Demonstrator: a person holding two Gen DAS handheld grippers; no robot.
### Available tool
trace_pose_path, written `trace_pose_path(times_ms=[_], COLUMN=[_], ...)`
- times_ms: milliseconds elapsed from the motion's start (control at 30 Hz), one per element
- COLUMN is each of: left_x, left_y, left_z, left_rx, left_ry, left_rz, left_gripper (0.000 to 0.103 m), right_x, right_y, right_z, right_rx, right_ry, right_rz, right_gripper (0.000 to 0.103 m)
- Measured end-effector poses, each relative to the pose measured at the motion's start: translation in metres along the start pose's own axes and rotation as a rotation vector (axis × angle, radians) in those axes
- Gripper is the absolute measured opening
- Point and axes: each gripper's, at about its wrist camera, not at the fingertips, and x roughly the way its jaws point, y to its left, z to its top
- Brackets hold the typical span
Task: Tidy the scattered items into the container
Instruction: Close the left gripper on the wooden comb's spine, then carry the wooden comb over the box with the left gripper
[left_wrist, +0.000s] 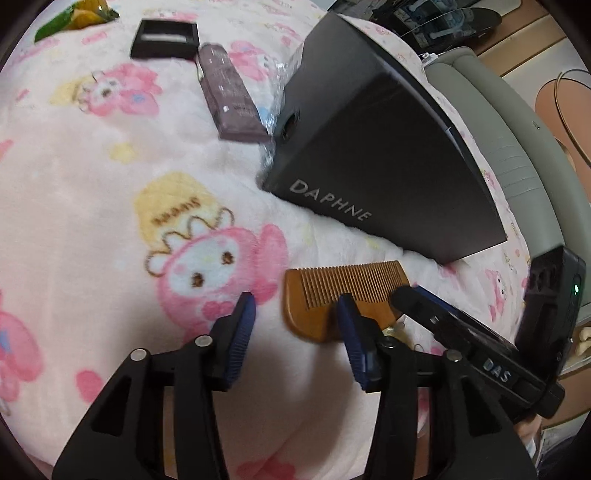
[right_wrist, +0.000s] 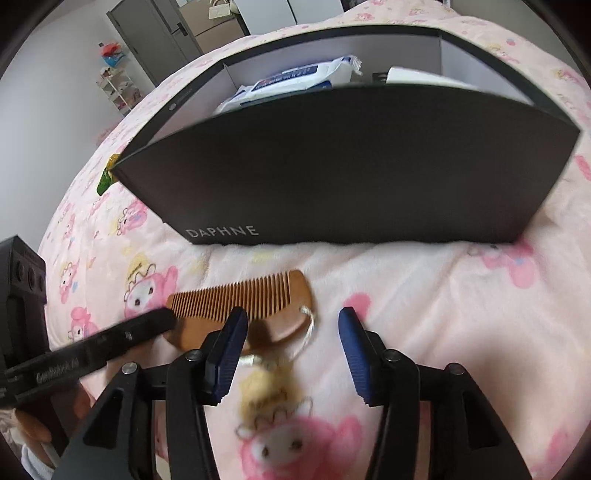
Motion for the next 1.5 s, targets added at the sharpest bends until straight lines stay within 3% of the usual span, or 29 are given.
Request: trace_pose_path(times_ms=[67, 133, 200, 400, 567, 667, 800, 1033, 1100, 1300, 1500], left_x=[0.002, -0.001, -0.005, -0.033, -0.028, -0.02, -0.01, -0.011, -0.013, -0.042, -0.074], left_y=[-0.001, -0.002, -0.003, -0.004, -0.006, -0.004, 0.004, 0.003, -0.003, -0.014, -0.05], left_z=[-0.003, -0.004, -0.005, -0.016, -0.025, -0.03, -0.034, -0.036, -0.036, -0.029, -0.012], left_rx=[0.01, 0.018, 0.021, 0.014, 0.013, -0.006, -0.046, -0.073, -0.065, -0.098, -0.068], left_ry=[-0.003, -0.002, -0.006, -0.035, -0.02, 0.003, 0.041, 0.037, 0.031, -0.006, -0.039], left_rz=[0.005, -0.004, -0.003, -0.052, -0.021, -0.017, -0.03, -0.023, -0.015, -0.072, -0.124], left_gripper=[0.047, 0.04, 0.036, 0.032, 0.025, 0.025, 0.026, 0.026, 0.027, 0.027, 0.027], right_x=[0.008, 0.01, 0.004, -0.024, -0.028, -0.036, -0.04, -0.003, -0.001, -0.039, -0.093], right_y=[-0.004, -0.005, -0.001, 0.007, 0.011, 0.01, 0.009, -0.006, -0.002, 0.005, 0.017], right_z=[0.002, 0.002, -0.001, -0.019, -0.029, -0.033, -0.039, -0.022, -0.02, -0.015, 0.01], right_rx=[0.019, 0.038, 0.028, 0.012, -0.031, -0.024, -0.04, 0.035, 0.027, 0.034, -0.01], right_ry=[0.009, 0.011, 0.007, 0.015, 0.035, 0.02, 0.019, 0.037, 0.065, 0.031, -0.031], right_rz=[0.039, 0.076, 0.094, 0.124, -0.005, 0.005, 0.029, 0.114, 0.13, 0.167, 0.148], right_gripper=[0.047, 0.046, 0.034, 0.034, 0.034, 0.035, 0.043, 0.043, 0.038, 0.03, 0.029])
